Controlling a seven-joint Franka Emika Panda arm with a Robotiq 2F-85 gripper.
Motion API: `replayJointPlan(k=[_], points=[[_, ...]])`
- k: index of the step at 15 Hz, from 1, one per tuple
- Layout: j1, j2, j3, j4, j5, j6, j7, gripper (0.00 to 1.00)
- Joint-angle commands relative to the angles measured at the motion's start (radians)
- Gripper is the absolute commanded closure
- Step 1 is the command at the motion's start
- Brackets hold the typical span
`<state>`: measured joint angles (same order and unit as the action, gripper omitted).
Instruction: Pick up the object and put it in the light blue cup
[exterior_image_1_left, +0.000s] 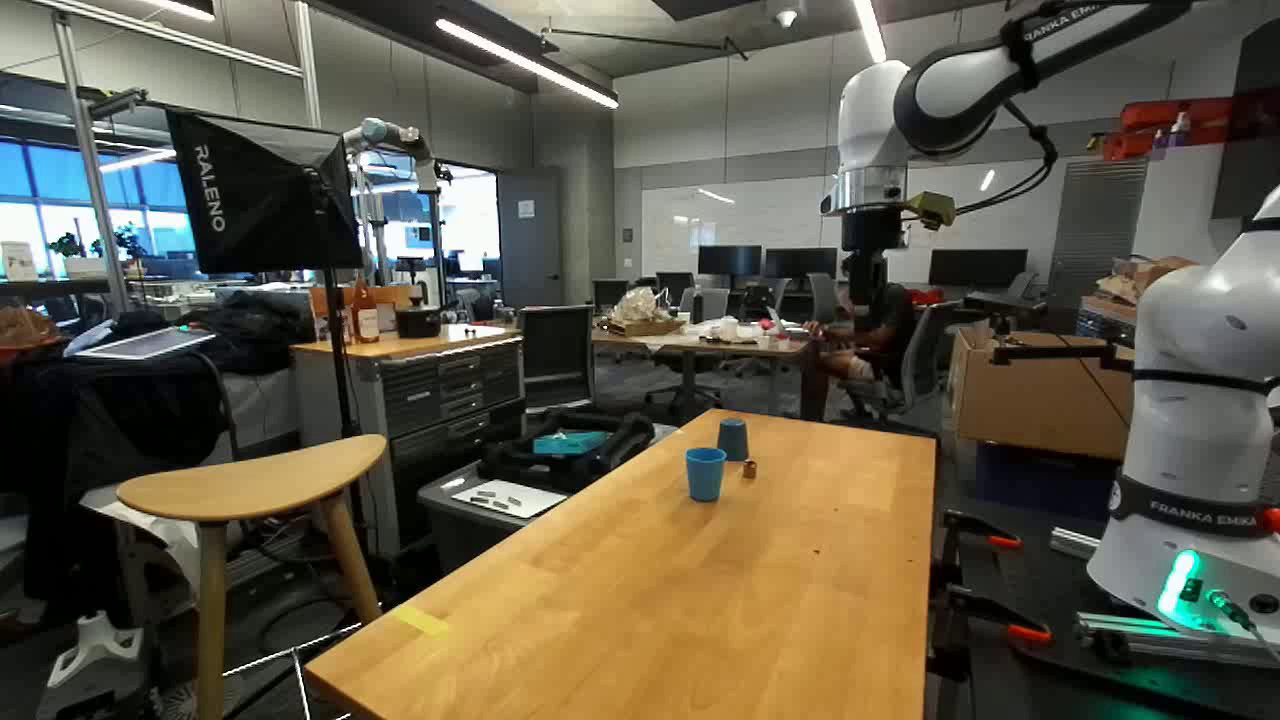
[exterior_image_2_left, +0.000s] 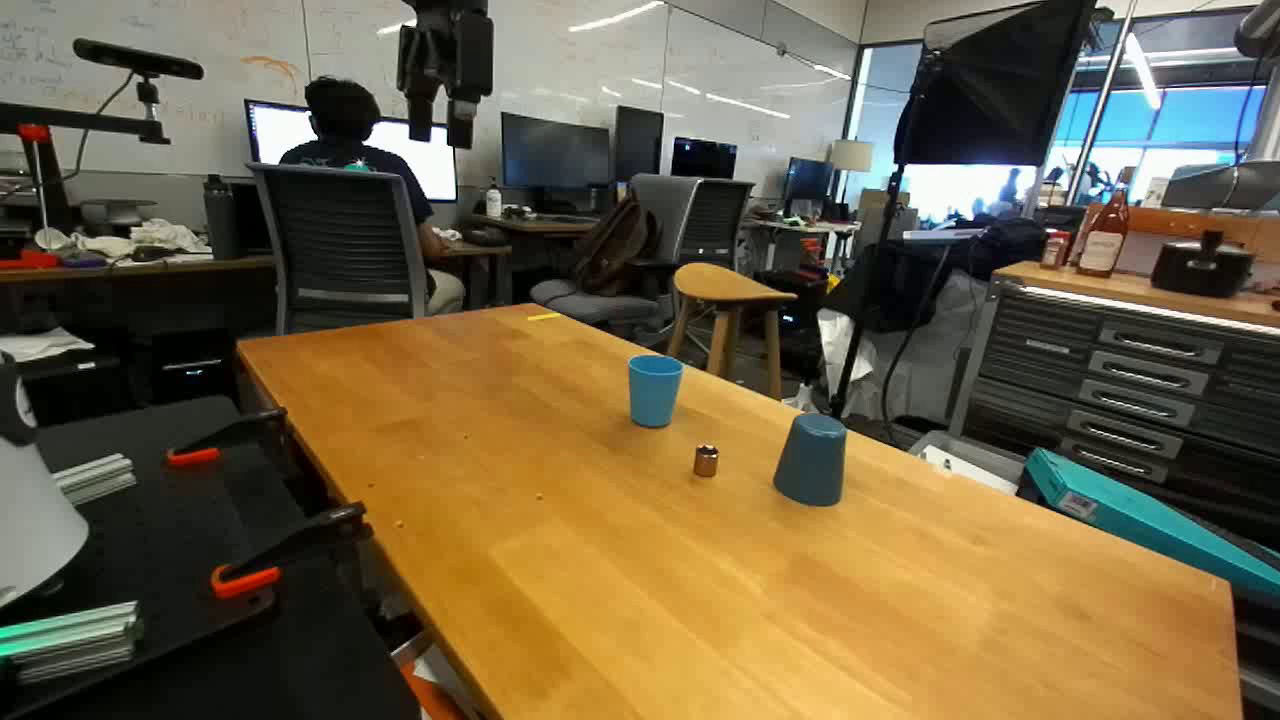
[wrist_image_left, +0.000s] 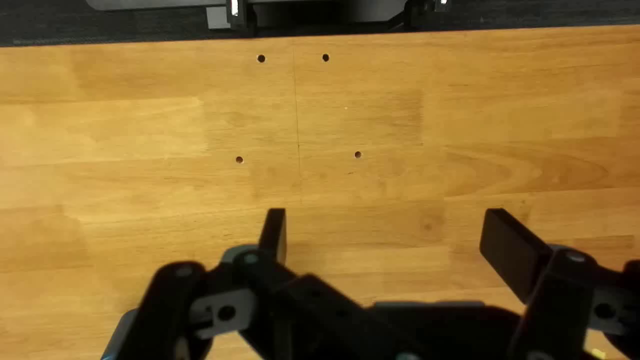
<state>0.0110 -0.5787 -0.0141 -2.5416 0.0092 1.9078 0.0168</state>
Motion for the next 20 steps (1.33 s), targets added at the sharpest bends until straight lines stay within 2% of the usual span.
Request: replayJointPlan(k=[1, 13, 14, 16, 18, 20], points=[[-0.006, 0.0, 0.005, 0.002, 0.003, -0.002, -0.003, 0.0], [-0.006, 0.0, 0.005, 0.002, 0.003, -0.002, -0.003, 0.0], [-0.005, 0.01, 0.031, -0.012, -0.023, 0.061, 0.019, 0.0], [-0.037, 0.115, 0.04, 0.005, -0.071, 0.181, 0.058, 0.0], [-0.099, 0.228, 0.026, 0.026, -0.157, 0.309, 0.13, 0.0], [-0.158, 0.323, 0.001, 0.056, -0.218, 0.376, 0.201, 0.0]])
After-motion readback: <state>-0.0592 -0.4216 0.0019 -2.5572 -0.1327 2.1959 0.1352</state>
